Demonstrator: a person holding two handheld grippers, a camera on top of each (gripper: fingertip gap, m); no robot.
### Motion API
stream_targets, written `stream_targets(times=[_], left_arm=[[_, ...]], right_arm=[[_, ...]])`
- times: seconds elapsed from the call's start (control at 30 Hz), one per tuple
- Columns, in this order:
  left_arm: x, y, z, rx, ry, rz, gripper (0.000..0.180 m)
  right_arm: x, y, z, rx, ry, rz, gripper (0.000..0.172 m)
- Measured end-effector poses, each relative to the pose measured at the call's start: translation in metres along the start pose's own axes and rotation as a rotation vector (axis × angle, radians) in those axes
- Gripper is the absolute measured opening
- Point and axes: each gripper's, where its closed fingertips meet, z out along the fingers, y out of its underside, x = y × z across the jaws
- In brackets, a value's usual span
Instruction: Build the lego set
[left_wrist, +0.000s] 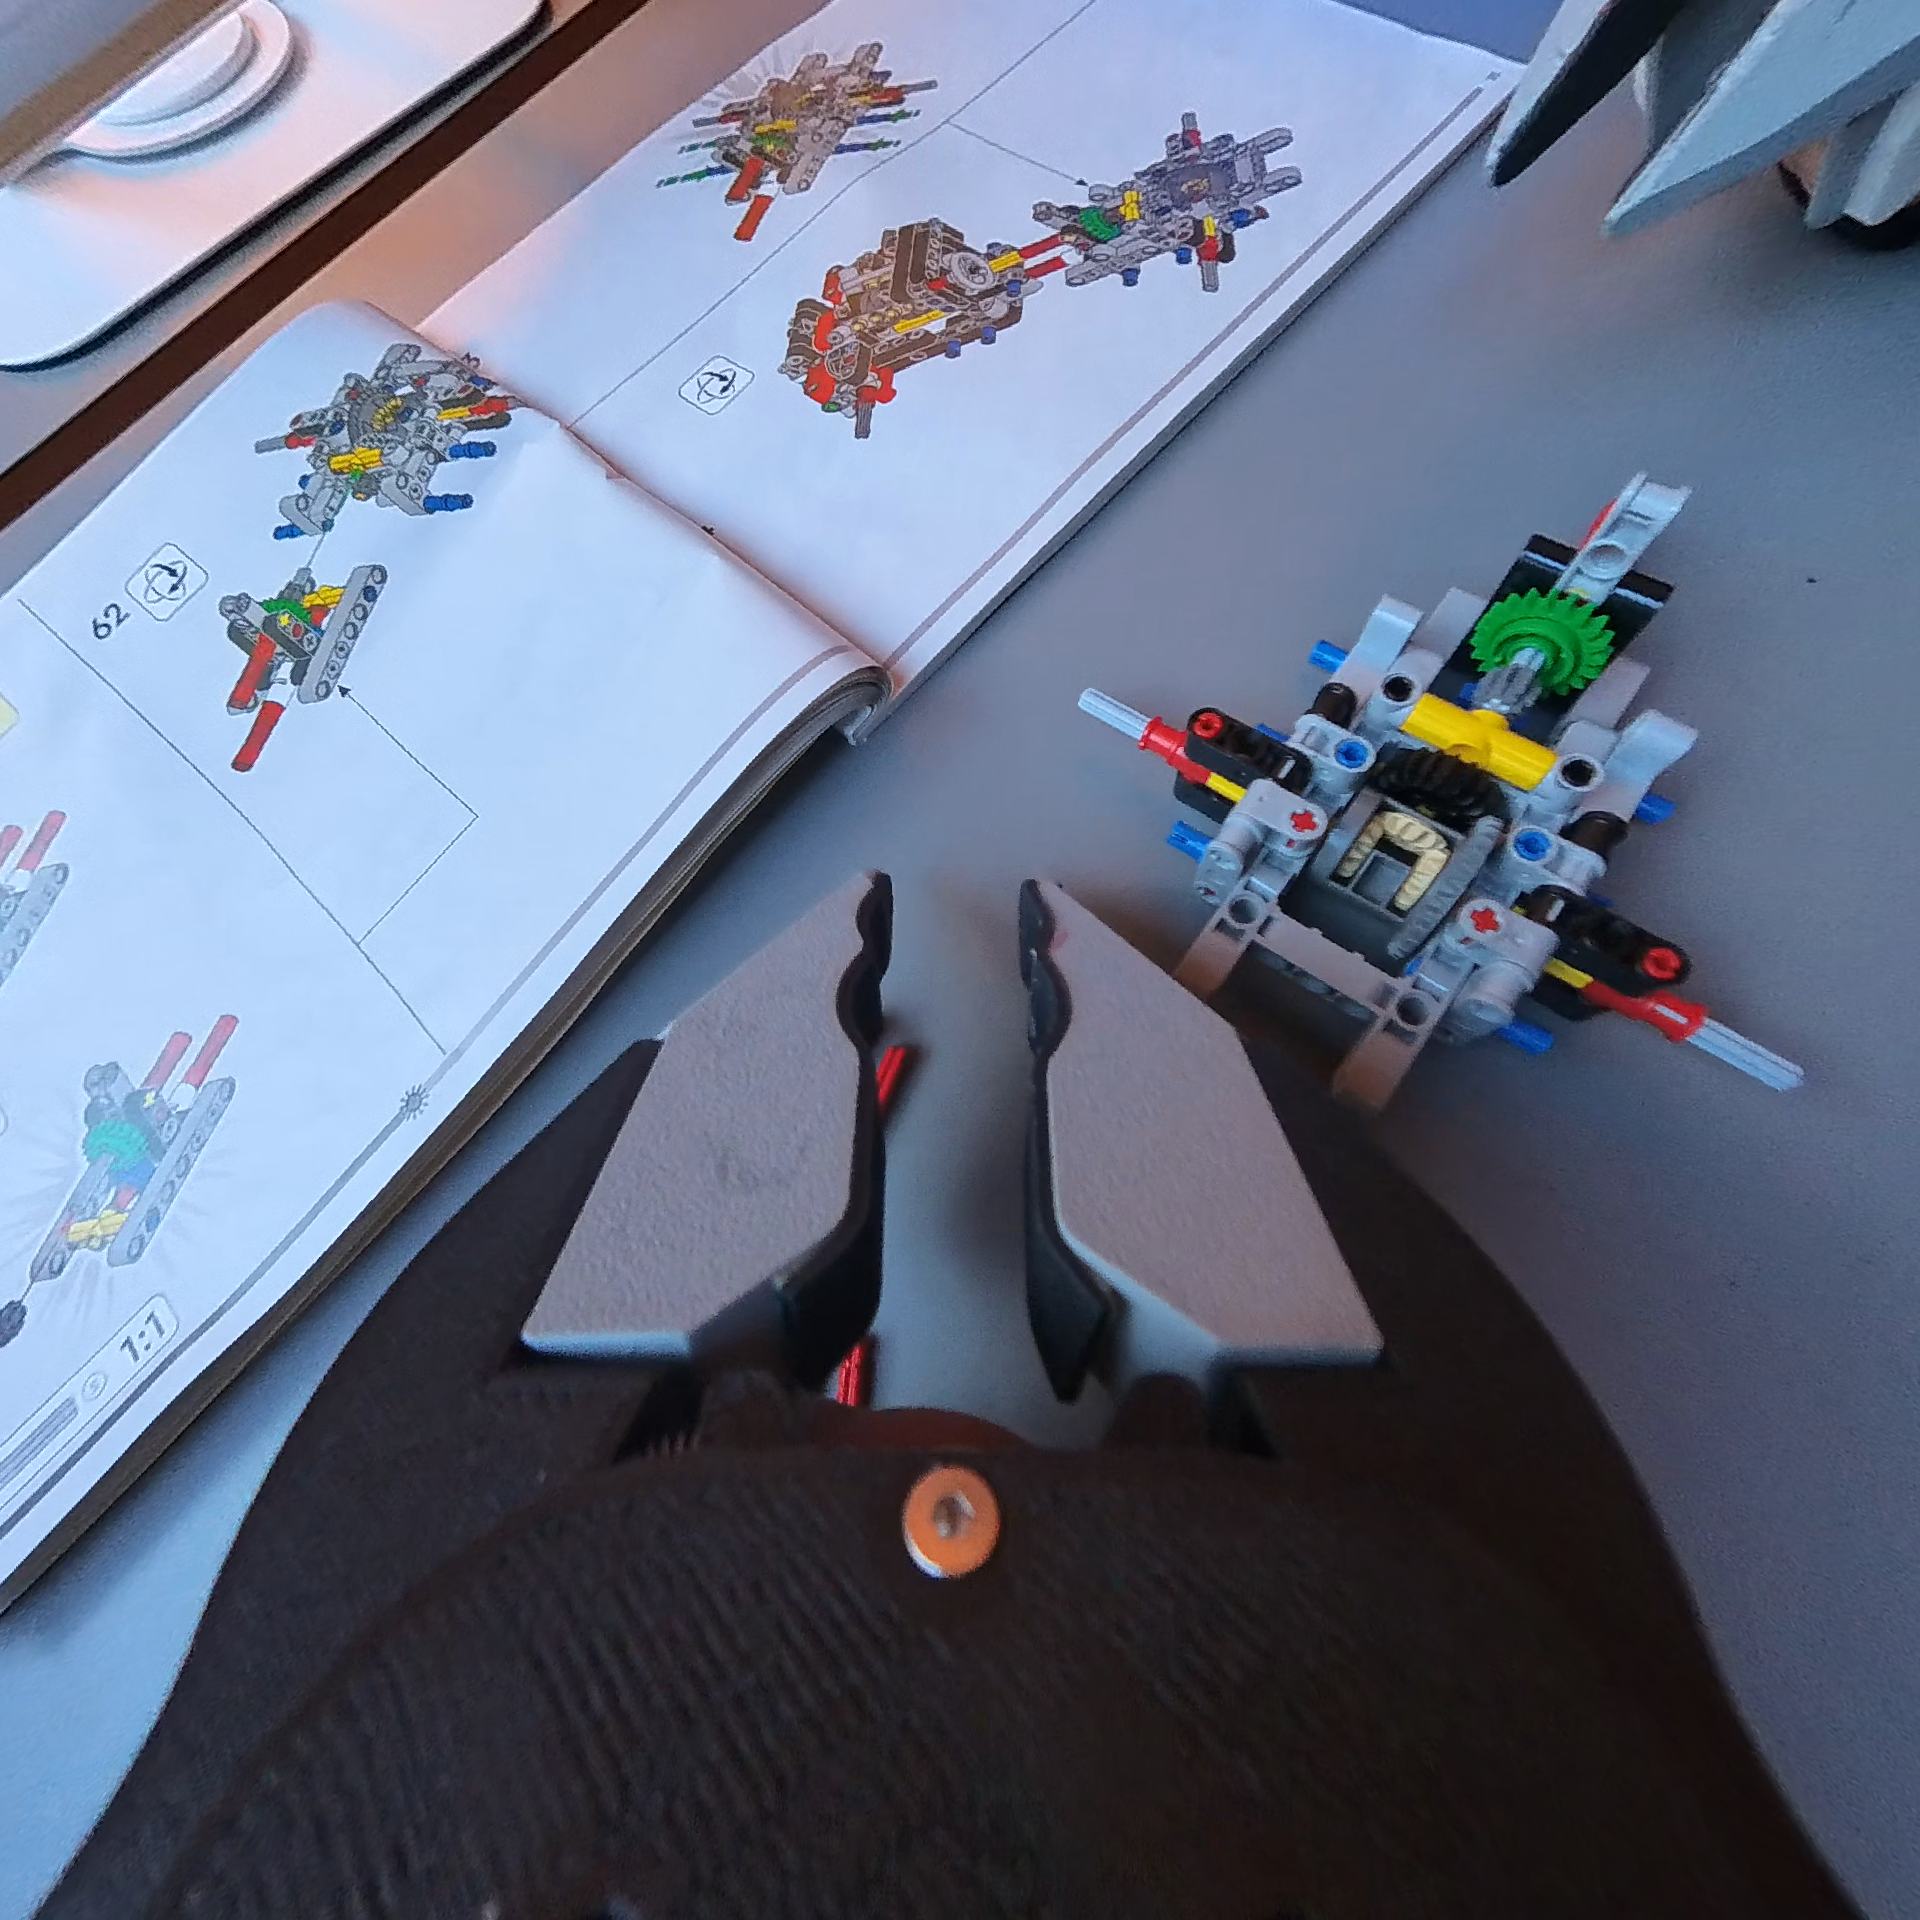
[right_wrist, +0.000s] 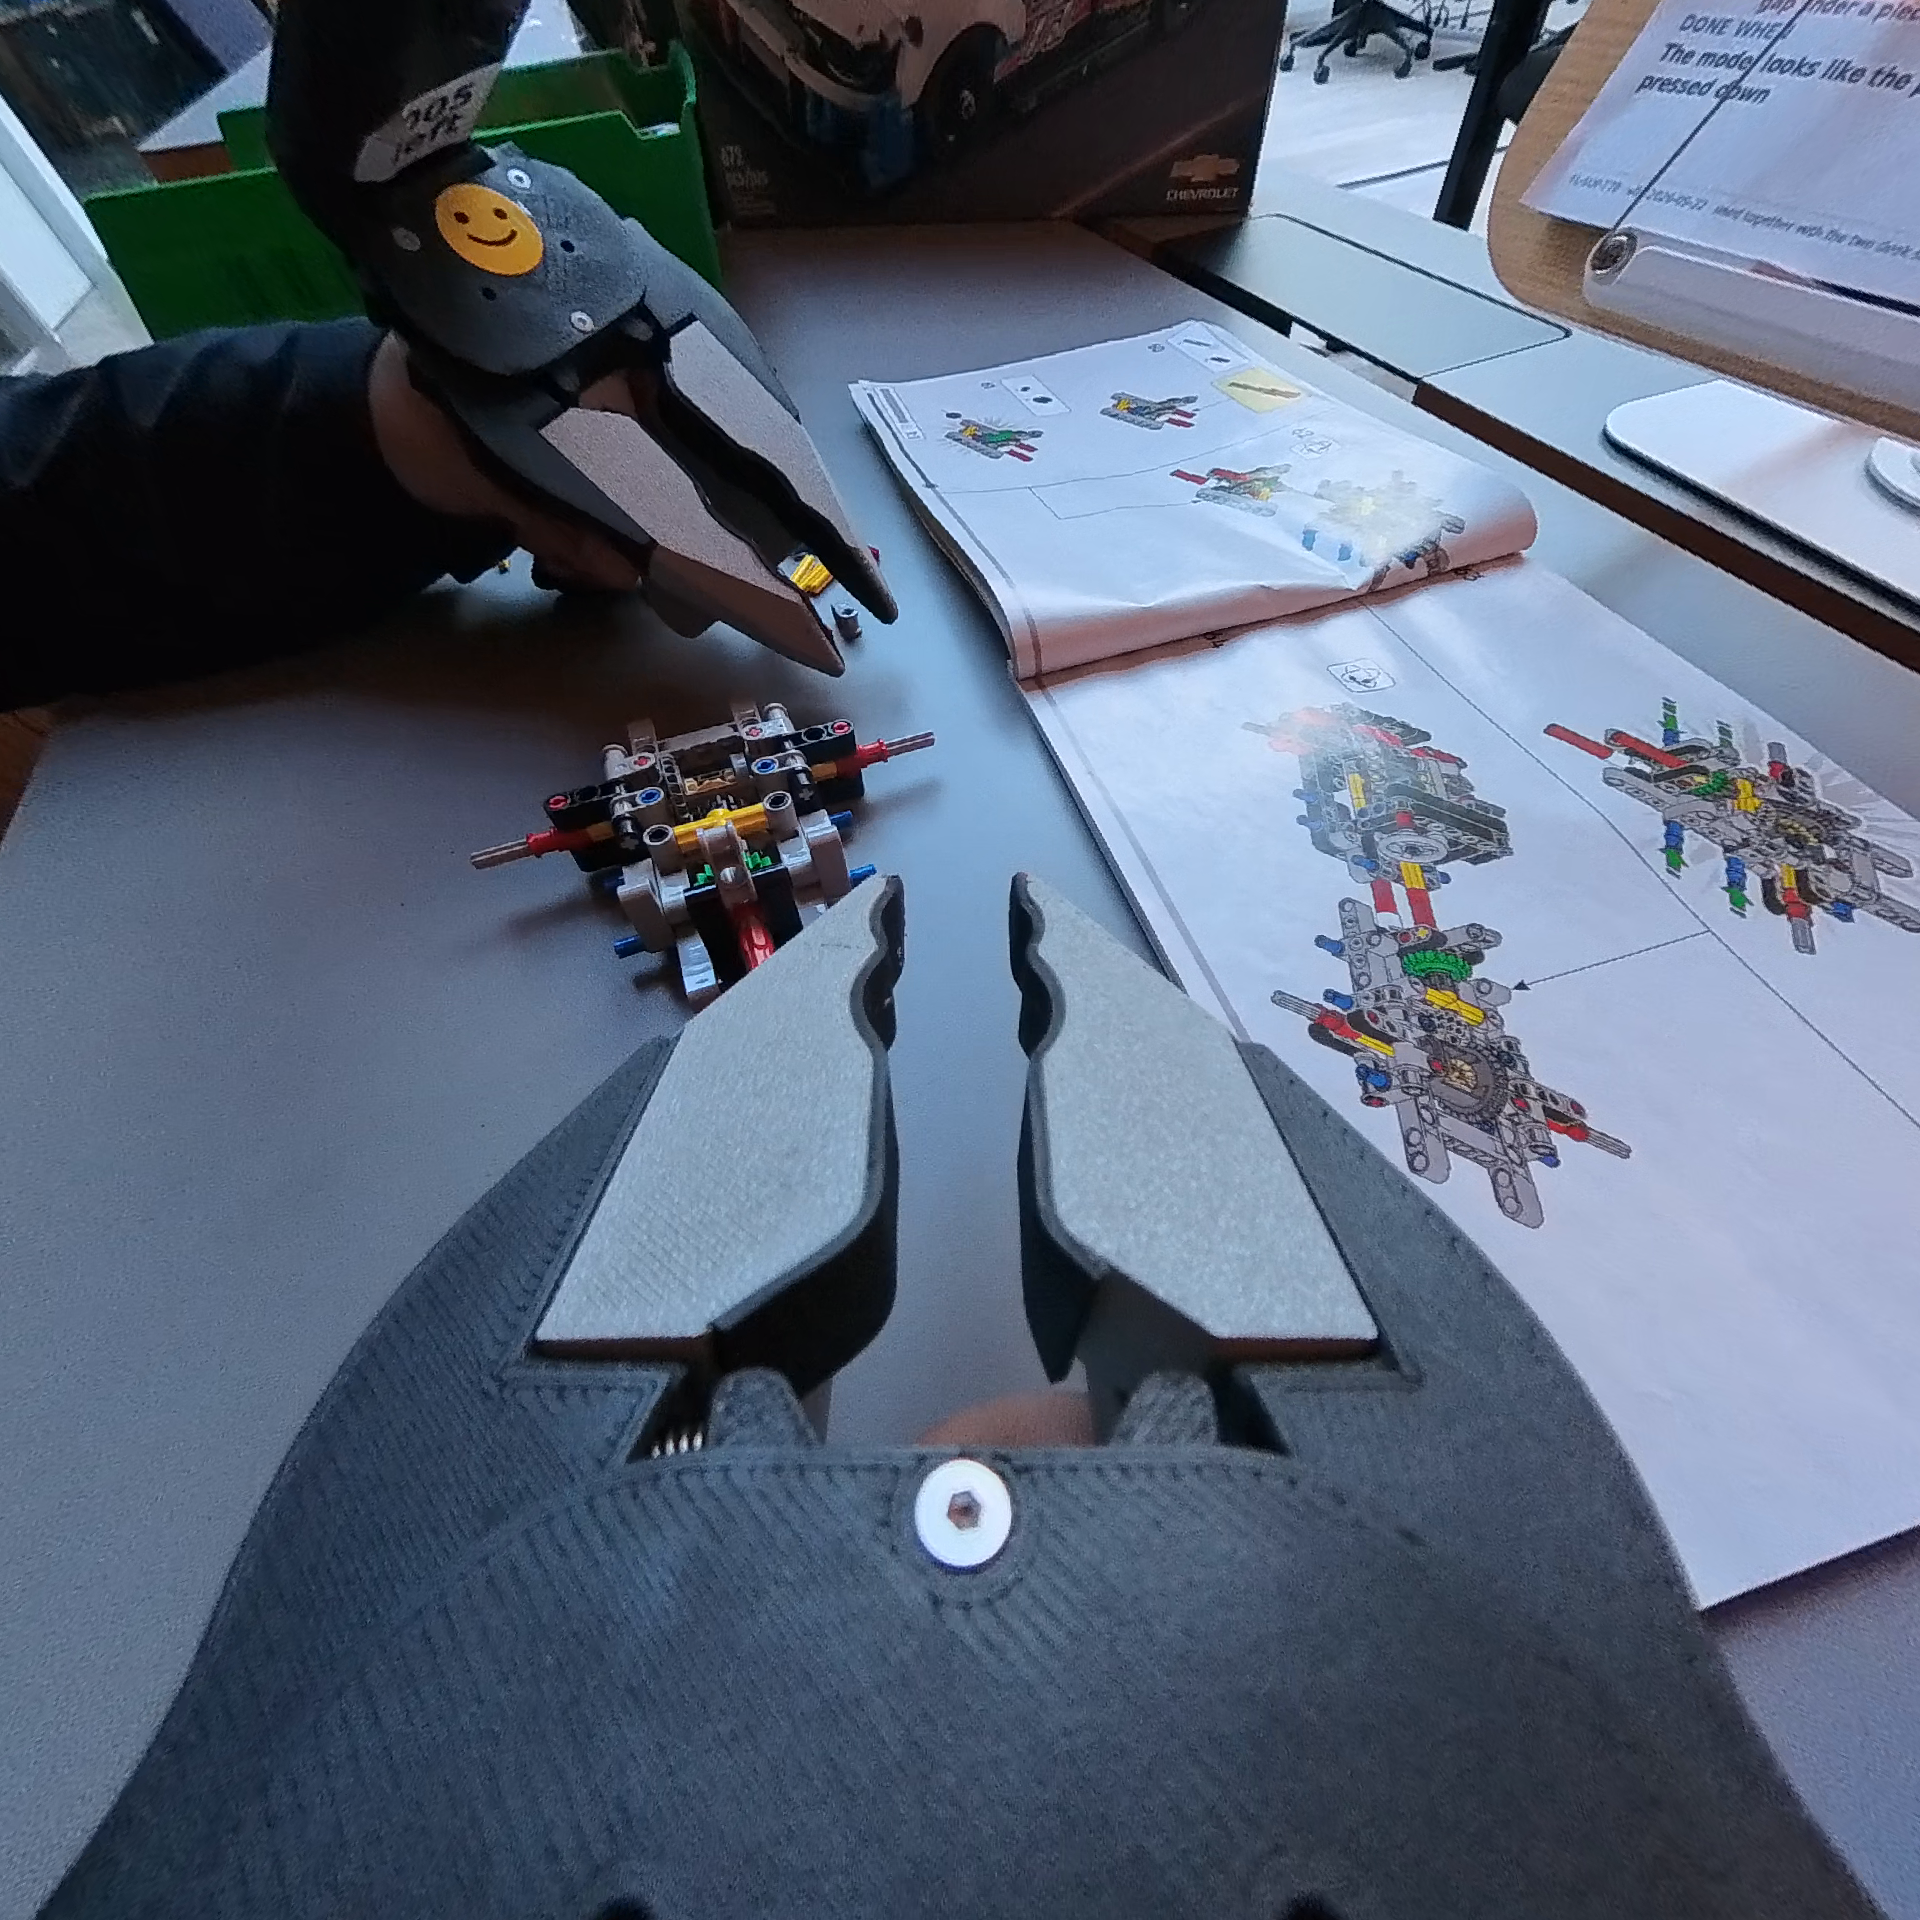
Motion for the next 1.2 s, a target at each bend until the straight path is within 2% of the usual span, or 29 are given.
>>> stream_targets(times=[1.2], left_arm=[[0.0029, 0.0051, 0.0037, -0.040, 0.009, 0.011, 0.023]], right_arm=[[-0.0006, 0.0018, 0.0014, -0.014, 0.004, -0.008, 0.016]])
